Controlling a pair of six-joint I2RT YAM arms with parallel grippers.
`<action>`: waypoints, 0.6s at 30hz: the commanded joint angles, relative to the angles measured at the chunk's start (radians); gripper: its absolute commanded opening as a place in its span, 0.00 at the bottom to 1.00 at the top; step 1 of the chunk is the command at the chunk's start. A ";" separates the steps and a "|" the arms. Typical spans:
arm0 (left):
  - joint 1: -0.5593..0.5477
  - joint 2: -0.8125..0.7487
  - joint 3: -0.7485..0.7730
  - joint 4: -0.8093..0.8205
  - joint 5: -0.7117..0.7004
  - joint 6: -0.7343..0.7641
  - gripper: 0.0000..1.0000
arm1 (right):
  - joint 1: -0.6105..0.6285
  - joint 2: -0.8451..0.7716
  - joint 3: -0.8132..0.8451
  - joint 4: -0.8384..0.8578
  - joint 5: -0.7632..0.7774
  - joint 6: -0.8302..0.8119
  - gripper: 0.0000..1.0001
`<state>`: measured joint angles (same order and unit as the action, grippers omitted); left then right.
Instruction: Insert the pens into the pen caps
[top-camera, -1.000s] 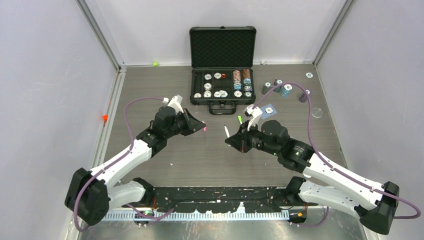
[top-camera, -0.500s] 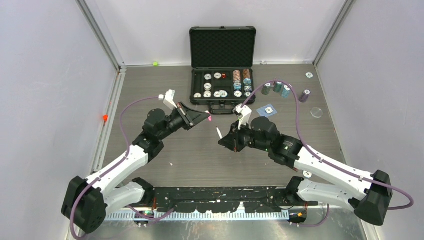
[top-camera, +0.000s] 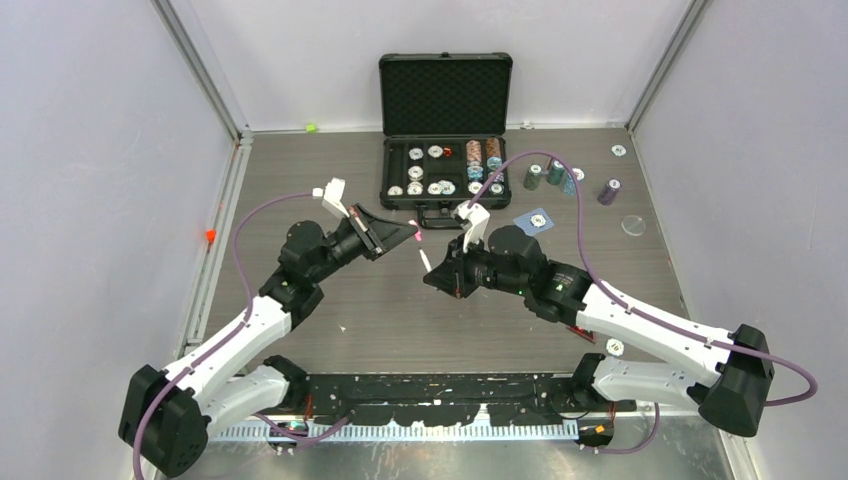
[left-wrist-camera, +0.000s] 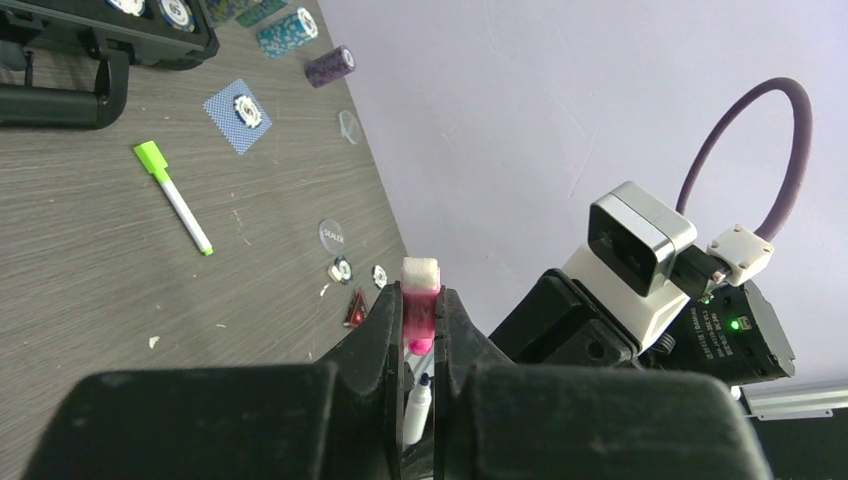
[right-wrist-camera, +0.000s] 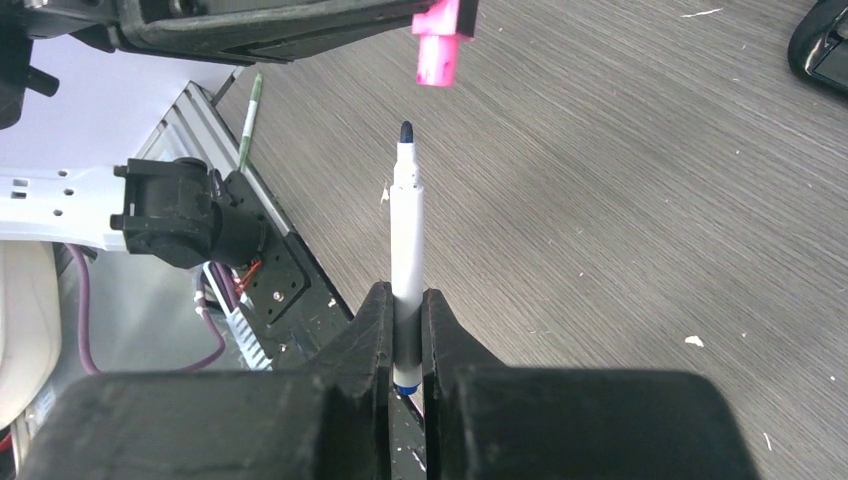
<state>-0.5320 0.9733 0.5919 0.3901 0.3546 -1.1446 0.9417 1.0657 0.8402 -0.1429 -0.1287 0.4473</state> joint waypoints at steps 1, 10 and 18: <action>0.000 -0.035 0.003 0.020 0.020 0.021 0.00 | 0.008 0.009 0.052 0.050 0.029 -0.005 0.01; 0.000 -0.041 -0.004 0.014 0.027 0.028 0.00 | 0.009 0.014 0.062 0.045 0.043 -0.002 0.00; 0.000 -0.028 -0.004 0.019 0.044 0.028 0.00 | 0.008 0.019 0.073 0.034 0.051 -0.001 0.00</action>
<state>-0.5320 0.9512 0.5900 0.3840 0.3702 -1.1400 0.9455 1.0847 0.8642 -0.1432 -0.1036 0.4473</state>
